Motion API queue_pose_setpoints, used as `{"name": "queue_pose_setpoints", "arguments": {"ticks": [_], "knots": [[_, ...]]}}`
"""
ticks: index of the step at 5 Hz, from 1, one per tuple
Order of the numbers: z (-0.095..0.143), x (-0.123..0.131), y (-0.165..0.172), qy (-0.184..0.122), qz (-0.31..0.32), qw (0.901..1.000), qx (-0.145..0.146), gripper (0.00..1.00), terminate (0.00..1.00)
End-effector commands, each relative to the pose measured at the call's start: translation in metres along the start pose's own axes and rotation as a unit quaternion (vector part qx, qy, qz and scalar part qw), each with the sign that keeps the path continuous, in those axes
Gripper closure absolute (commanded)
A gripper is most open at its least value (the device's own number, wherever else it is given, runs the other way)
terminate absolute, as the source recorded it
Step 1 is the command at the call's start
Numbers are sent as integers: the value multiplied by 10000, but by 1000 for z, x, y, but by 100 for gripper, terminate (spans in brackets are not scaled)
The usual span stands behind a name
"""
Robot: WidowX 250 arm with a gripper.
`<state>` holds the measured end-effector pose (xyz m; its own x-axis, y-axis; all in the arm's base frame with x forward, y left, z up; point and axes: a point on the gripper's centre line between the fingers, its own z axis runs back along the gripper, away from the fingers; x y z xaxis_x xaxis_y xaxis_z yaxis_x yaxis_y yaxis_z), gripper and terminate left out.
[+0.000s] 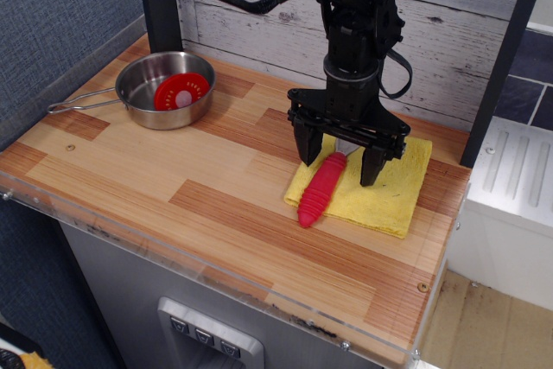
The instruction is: Move the spatula near the utensil.
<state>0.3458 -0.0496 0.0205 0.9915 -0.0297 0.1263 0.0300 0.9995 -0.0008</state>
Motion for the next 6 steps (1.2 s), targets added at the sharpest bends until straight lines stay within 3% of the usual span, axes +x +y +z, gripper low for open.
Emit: {"name": "queue_pose_setpoints", "arguments": {"ticks": [1, 6], "knots": [[7, 11, 5, -169, -1, 9999, 33, 0, 0], [8, 8, 6, -113, -78, 9999, -4, 0, 0]]}}
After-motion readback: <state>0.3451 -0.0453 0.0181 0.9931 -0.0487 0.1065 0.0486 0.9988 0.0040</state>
